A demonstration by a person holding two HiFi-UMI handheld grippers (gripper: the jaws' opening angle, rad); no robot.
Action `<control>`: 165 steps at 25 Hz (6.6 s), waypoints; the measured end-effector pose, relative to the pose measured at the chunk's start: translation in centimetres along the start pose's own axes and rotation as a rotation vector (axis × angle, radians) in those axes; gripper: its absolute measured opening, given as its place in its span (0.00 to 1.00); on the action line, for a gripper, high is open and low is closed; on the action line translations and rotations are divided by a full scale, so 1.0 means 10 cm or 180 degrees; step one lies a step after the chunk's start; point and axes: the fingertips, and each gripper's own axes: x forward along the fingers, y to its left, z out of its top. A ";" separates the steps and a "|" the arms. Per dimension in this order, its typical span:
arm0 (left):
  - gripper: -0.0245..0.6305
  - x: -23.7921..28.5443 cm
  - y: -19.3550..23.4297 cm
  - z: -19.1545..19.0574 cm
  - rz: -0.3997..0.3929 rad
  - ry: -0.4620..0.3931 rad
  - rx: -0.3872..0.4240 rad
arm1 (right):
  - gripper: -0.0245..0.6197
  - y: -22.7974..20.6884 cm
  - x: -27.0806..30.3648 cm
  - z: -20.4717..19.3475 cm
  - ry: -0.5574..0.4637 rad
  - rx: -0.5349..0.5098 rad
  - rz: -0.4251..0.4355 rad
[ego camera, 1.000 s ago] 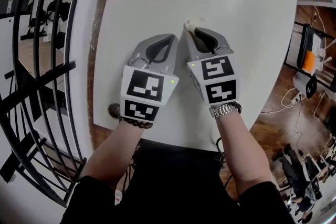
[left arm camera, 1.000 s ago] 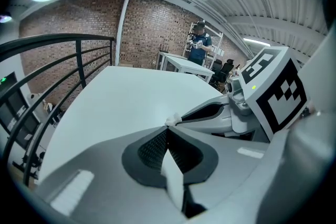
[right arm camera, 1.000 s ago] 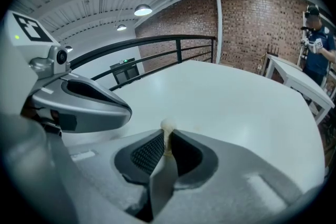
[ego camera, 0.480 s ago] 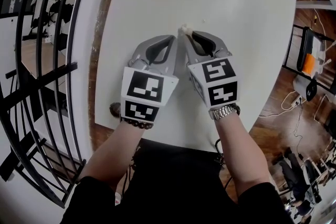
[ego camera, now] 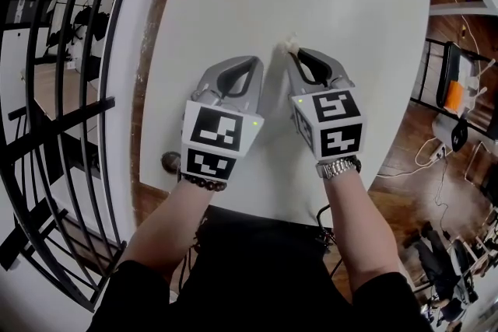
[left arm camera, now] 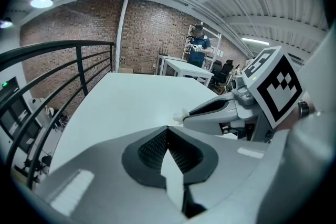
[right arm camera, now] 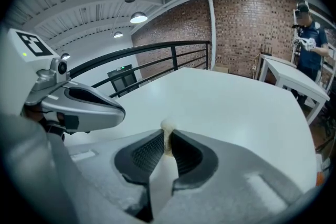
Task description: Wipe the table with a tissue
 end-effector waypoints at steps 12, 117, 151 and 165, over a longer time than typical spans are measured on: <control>0.06 0.04 -0.08 -0.03 -0.0021 0.0034 0.0031 | 0.09 -0.40 -0.09 -0.05 -0.0024 0.0077 -0.0236; 0.06 -0.06 0.13 -0.05 0.0066 -0.0030 -0.0064 | 0.09 -0.17 0.20 0.12 0.0101 -0.0276 -0.0078; 0.06 0.04 0.16 -0.15 0.0087 0.0057 -0.0086 | 0.09 -0.32 0.44 0.11 0.0117 -0.0394 -0.0130; 0.06 -0.01 0.12 -0.12 0.0112 0.0034 -0.0066 | 0.09 -0.03 0.43 0.05 0.0157 -0.0426 0.0107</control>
